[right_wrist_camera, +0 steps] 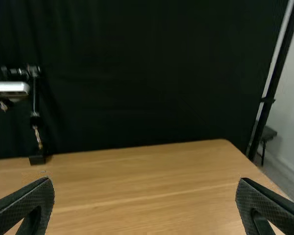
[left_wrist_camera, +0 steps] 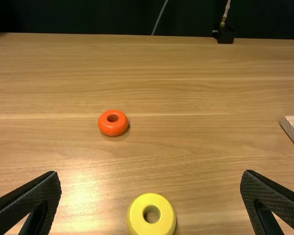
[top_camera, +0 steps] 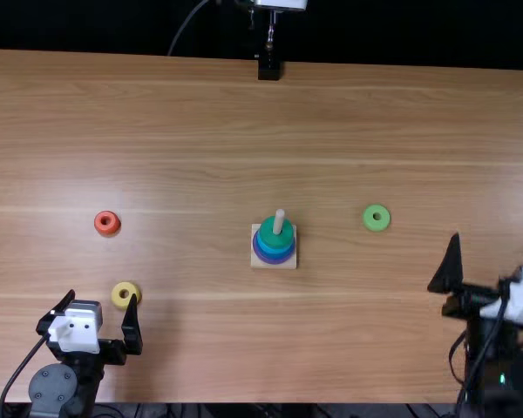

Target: Build the Hanoi tower: stack the rings onto the peg from bottom to top in this color order: purple, dark blue, light blue, dark green, light green, yellow, orange.

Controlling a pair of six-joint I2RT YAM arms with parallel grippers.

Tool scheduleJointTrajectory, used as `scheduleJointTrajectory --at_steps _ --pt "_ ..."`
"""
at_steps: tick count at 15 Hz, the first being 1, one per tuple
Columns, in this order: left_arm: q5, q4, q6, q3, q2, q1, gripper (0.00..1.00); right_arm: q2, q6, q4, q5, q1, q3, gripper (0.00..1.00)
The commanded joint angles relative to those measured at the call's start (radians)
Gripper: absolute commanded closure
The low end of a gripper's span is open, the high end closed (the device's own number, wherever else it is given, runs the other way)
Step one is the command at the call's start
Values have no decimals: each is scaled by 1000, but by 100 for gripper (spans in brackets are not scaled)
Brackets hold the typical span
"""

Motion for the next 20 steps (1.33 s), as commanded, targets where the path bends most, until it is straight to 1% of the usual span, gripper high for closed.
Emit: scheduleJointTrajectory --at_steps 1,3,5,6,7,8,10,12,14,15,16,17,18,19,20 --pt "0 -80 -1 -106 -12 12 0 164 -2 -4 11 0 96 0" --pt "0 -80 -1 -106 -12 12 0 380 4 -4 11 9 163 0" --pt "2 -80 -1 -106 -12 12 0 628 4 -6 18 67 249 0" --pt "0 -80 -1 -106 -12 12 0 737 -2 -10 22 92 291 0" --pt "0 -80 -1 -106 -12 12 0 831 -2 -32 22 106 337 0" --pt "0 -80 -1 -106 -12 12 0 904 8 -56 22 106 370 0" --pt "2 -80 -1 -106 -12 12 0 1024 10 -103 14 100 438 0" --pt "0 -80 -1 -106 -12 12 0 1135 10 -157 11 97 450 0" --pt "0 -80 -1 -106 -12 12 0 1219 17 -161 9 97 453 0" --pt "2 -80 -1 -106 -12 12 0 1234 68 -166 9 95 453 0" --pt "0 -80 -1 -106 -12 12 0 1247 133 -170 -4 95 455 0" --pt "2 -80 -1 -106 -12 12 0 1265 181 -173 -43 95 456 0" --pt "2 -80 -1 -106 -12 12 0 1280 208 -173 -85 87 458 0" --pt "0 -80 -1 -106 -12 12 0 1288 223 -175 -113 74 467 0" --pt "0 -80 -1 -106 -12 12 0 1297 234 -173 -122 63 469 0"
